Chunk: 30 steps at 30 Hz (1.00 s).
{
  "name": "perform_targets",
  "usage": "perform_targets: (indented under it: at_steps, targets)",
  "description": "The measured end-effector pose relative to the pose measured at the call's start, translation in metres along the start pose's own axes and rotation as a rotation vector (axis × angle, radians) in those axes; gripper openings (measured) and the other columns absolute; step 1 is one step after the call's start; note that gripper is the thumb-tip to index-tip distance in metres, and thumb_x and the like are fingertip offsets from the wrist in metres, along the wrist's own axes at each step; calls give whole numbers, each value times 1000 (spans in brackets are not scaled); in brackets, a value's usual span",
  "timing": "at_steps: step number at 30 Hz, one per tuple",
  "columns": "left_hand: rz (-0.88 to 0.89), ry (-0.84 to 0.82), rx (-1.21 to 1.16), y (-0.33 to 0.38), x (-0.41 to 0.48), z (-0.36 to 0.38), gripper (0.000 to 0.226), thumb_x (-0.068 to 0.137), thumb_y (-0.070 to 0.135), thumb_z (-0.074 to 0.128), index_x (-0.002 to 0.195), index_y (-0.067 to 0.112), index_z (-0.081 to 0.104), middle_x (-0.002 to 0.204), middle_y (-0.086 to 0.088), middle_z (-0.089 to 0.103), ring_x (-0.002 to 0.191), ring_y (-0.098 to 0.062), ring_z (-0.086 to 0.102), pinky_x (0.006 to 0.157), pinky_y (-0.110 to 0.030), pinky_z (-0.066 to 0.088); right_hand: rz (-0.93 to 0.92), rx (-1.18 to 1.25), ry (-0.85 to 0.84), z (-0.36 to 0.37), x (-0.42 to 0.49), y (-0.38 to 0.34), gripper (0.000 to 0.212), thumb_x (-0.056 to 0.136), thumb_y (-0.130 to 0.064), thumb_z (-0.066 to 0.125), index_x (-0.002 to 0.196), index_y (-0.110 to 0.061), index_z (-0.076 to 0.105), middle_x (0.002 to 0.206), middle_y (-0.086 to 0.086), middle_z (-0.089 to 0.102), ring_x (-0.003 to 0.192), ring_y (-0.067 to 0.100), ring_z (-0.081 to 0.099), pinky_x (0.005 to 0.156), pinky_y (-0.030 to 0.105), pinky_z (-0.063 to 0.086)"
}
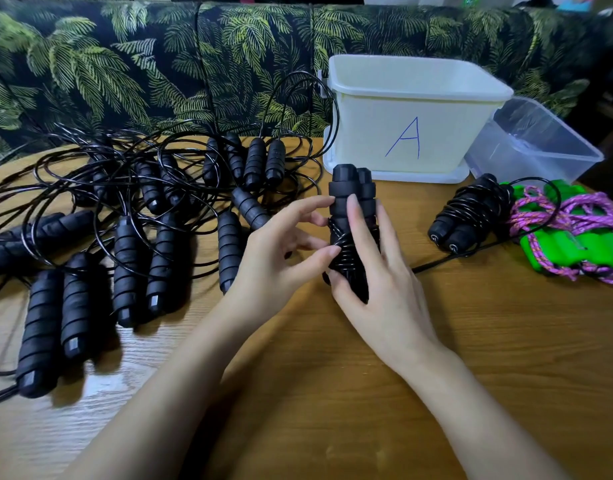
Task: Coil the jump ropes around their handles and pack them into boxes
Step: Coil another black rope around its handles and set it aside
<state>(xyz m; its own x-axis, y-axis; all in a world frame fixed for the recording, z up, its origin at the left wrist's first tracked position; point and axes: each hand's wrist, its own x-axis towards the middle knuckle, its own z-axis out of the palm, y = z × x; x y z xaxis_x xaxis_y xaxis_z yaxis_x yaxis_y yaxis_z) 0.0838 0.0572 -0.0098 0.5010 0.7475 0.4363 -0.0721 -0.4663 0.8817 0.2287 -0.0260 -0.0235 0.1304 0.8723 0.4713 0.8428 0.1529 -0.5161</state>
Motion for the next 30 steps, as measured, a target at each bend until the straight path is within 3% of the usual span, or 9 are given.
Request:
perform_targets:
  at_steps: [5, 8, 10, 15, 19, 23, 26, 28, 30]
  targets:
    - [11, 6, 63, -6, 1, 1, 45, 92, 15, 65, 136, 13, 56, 109, 2, 59, 84, -10, 64, 84, -29, 51, 49, 92, 33, 0, 0, -2, 75, 86, -47, 56, 147, -61, 14, 164, -4, 18, 142, 17, 39, 89, 38, 53]
    - [-20, 60, 19, -7, 1, 4, 42, 91, 13, 65, 133, 15, 58, 106, -6, 61, 84, -12, 63, 78, -26, 48, 85, 240, 41, 1, 0, -4, 67, 83, -52, 49, 141, -68, 20, 163, -10, 21, 139, 5, 38, 97, 19, 43]
    - [-66, 110, -84, -4, 1, 5, 46, 87, 14, 69, 130, 20, 57, 104, -7, 63, 85, -12, 63, 75, -25, 49, 90, 342, 50, 1, 1, -3, 66, 83, -50, 51, 143, -62, 26, 162, -10, 24, 138, 0, 38, 100, 9, 35]
    - [-243, 126, -334, 3, 4, 2, 71, 76, 15, 70, 141, 22, 44, 112, 2, 68, 97, -3, 67, 80, -20, 52, 20, 559, 24, 0, 3, -4, 64, 89, -28, 60, 149, -33, 35, 159, -3, 31, 142, -2, 32, 111, 17, 30]
    - [-283, -6, -410, 0, 3, -1, 70, 89, 11, 64, 151, 20, 33, 118, -2, 70, 112, -13, 62, 94, -26, 49, -22, 617, -28, -3, 5, -5, 66, 91, -9, 60, 148, -28, 33, 158, 1, 33, 146, 4, 28, 116, 20, 25]
    - [-283, 23, -399, 0, 3, 1, 70, 84, 19, 69, 147, 23, 39, 123, 1, 69, 115, -13, 62, 93, -25, 50, 4, 643, -84, -3, 5, -5, 69, 90, -20, 64, 151, -28, 32, 159, -4, 32, 146, 6, 28, 120, 29, 26]
    - [-279, 89, -360, -1, 3, 6, 63, 80, 17, 73, 138, 27, 50, 118, 1, 70, 104, -12, 64, 86, -24, 53, 6, 475, -6, -3, 3, -5, 80, 81, -38, 72, 151, -23, 37, 157, -4, 31, 140, -6, 30, 113, 16, 28]
    - [-258, 146, -322, -2, 3, 8, 58, 75, 16, 75, 129, 29, 55, 104, 7, 72, 92, -9, 63, 81, -23, 53, -9, 426, 24, -1, 3, -4, 81, 81, -33, 76, 151, -20, 37, 152, -5, 36, 137, -7, 35, 109, 10, 28]
    - [-231, 180, -249, -2, 3, 7, 65, 70, 21, 82, 129, 26, 56, 100, 7, 72, 88, -11, 62, 81, -25, 53, -9, 467, 11, 1, 3, -3, 79, 84, -25, 74, 152, -20, 35, 151, -8, 40, 138, -1, 39, 111, 15, 32]
